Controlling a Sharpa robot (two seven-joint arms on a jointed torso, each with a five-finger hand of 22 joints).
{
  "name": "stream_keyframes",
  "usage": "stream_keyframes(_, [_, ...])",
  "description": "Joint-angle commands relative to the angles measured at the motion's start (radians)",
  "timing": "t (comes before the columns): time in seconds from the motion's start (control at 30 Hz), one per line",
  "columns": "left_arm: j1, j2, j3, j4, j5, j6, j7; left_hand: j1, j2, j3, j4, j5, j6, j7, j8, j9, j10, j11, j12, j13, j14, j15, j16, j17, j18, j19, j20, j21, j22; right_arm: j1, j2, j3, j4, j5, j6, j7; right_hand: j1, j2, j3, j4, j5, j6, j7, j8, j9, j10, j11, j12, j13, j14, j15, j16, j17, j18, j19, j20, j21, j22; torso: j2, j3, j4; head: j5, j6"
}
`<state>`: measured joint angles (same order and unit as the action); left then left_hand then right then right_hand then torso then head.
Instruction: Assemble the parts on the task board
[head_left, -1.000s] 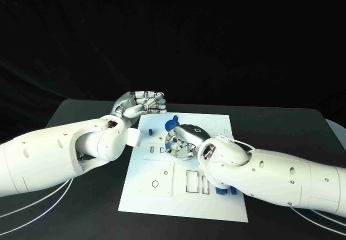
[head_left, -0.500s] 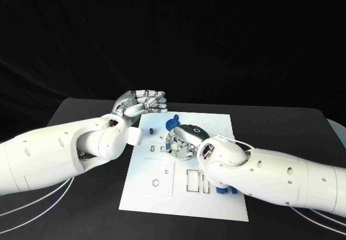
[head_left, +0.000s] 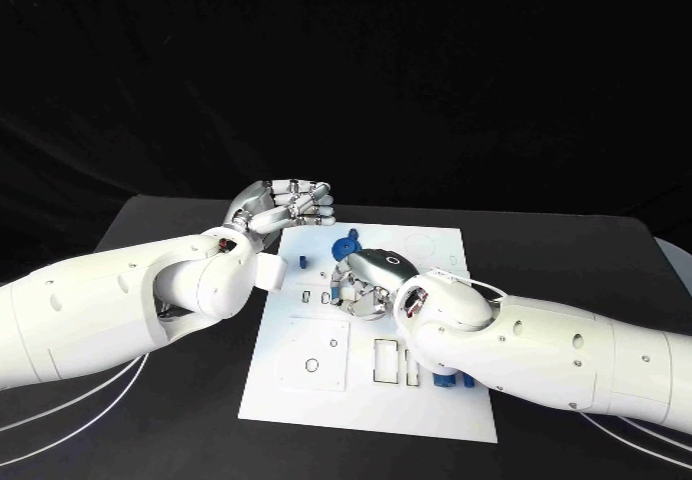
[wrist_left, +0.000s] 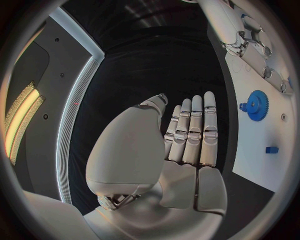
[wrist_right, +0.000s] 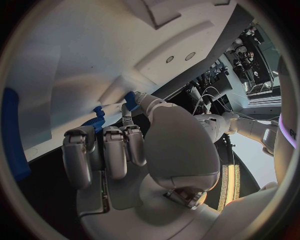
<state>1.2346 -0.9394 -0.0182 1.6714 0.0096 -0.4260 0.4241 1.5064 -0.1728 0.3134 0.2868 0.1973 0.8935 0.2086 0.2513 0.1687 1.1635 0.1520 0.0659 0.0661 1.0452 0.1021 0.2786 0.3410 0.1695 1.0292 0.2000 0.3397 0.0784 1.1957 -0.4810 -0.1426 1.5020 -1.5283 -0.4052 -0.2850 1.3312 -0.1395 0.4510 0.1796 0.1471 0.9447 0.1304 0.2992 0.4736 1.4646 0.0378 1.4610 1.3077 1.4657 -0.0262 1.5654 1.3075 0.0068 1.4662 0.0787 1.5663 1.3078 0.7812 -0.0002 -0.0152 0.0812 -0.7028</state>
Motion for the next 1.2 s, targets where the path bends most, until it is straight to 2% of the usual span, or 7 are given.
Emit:
stream_keyframes(0.03, [0.001,0.001,0.001,0.002,-0.004,0.005,0.006,-0.008,-0.002,0.004,0.000,-0.006,-0.001,0.008,-0.004,-0.001,-0.006,0.001,-0.002,0.000,-0.004,0.005,-0.007,0.001,0.013,0.001,0.004,-0.006,-0.001,-0.004,0.001,-0.004,-0.003,-0.013,0.039,-0.010,-0.014,-0.008,-0.001,0.009,-0.006,-0.011,0.000,-0.007,-0.004,-0.004,0.012,-0.008,0.130,0.104,0.007,0.005,0.261,-0.007,0.105,0.007,0.004,0.263,0.000,-0.0002,-0.0005,0.000,0.000])
stream_keyframes(0.57, [0.001,0.001,0.001,0.001,-0.004,0.006,0.004,-0.008,-0.002,0.004,0.000,-0.006,-0.001,0.008,-0.004,-0.001,-0.006,0.001,-0.002,0.000,-0.004,0.005,-0.007,0.001,0.013,0.001,0.004,-0.006,-0.001,-0.004,0.003,-0.004,-0.003,-0.015,0.030,-0.010,-0.051,-0.044,-0.016,0.032,-0.038,-0.065,0.028,-0.047,-0.026,-0.036,0.037,-0.038,0.101,0.103,0.030,0.003,0.256,-0.007,0.105,0.029,0.004,0.263,0.000,0.0000,0.0000,-0.003,0.001])
stream_keyframes(0.9, [0.001,0.001,0.001,0.000,-0.004,0.009,-0.001,-0.009,-0.002,0.005,-0.001,-0.006,-0.001,0.008,-0.004,-0.001,-0.007,0.001,-0.002,0.000,-0.004,0.005,-0.008,0.002,0.013,0.000,0.005,-0.007,-0.002,-0.004,0.005,-0.004,-0.002,-0.018,0.019,-0.013,-0.067,-0.051,-0.030,0.052,-0.063,-0.072,0.031,-0.054,-0.031,-0.051,0.041,-0.052,0.087,0.103,0.034,0.003,0.255,-0.007,0.105,0.035,0.004,0.263,0.000,0.0004,-0.0005,-0.003,0.001])
stream_keyframes(0.97, [0.001,0.001,0.001,0.000,-0.004,0.009,-0.002,-0.009,-0.002,0.005,-0.001,-0.006,-0.001,0.008,-0.004,-0.001,-0.007,0.001,-0.002,0.000,-0.004,0.005,-0.008,0.002,0.013,0.000,0.005,-0.007,-0.002,-0.004,0.004,-0.004,-0.001,-0.020,0.013,-0.014,-0.083,-0.059,-0.047,0.071,-0.091,-0.079,0.032,-0.059,-0.034,-0.056,0.043,-0.056,0.083,0.103,0.036,0.003,0.255,-0.007,0.105,0.037,0.004,0.263,0.000,0.0005,-0.0006,-0.003,0.002])
stream_keyframes(1.1, [0.001,0.001,0.001,-0.003,-0.011,0.014,-0.013,-0.009,-0.003,0.005,-0.001,-0.006,-0.002,0.007,-0.005,-0.002,-0.008,0.001,-0.003,0.000,-0.004,0.005,-0.008,0.002,0.013,0.000,0.005,-0.007,-0.002,-0.004,-0.006,-0.004,0.012,-0.019,-0.025,-0.027,-0.098,-0.076,-0.090,0.097,-0.087,-0.103,0.038,-0.074,-0.041,-0.063,0.048,-0.062,0.077,0.102,0.040,0.002,0.251,-0.007,0.105,0.040,0.004,0.263,0.000,0.0000,0.0012,-0.006,0.003])
stream_keyframes(1.17, [0.001,0.001,0.001,-0.007,-0.036,0.028,-0.035,-0.013,-0.008,0.003,-0.001,-0.007,-0.005,0.001,-0.008,-0.002,-0.013,-0.002,-0.004,-0.001,0.004,0.002,-0.006,0.006,0.014,0.006,0.004,-0.005,-0.001,-0.004,-0.021,-0.003,0.029,-0.015,-0.060,-0.031,-0.090,-0.070,-0.136,0.110,-0.083,-0.132,0.047,-0.095,-0.048,-0.068,0.056,-0.065,0.074,0.102,0.047,0.002,0.252,-0.007,0.105,0.044,0.004,0.263,0.000,0.0003,0.0028,-0.008,0.005])
stream_keyframes(1.2, [0.001,0.001,0.001,-0.009,-0.049,0.033,-0.044,-0.013,-0.008,0.003,-0.001,-0.007,-0.005,0.001,-0.008,-0.002,-0.013,-0.002,-0.004,-0.001,0.004,0.002,-0.006,0.006,0.014,0.006,0.004,-0.005,-0.001,-0.003,-0.030,-0.002,0.038,-0.013,-0.077,-0.028,-0.077,-0.052,-0.175,0.110,-0.080,-0.134,0.052,-0.099,-0.050,-0.070,0.060,-0.065,0.073,0.102,0.051,0.002,0.251,-0.007,0.105,0.051,0.004,0.263,-0.001,0.0008,0.0028,-0.009,0.005])
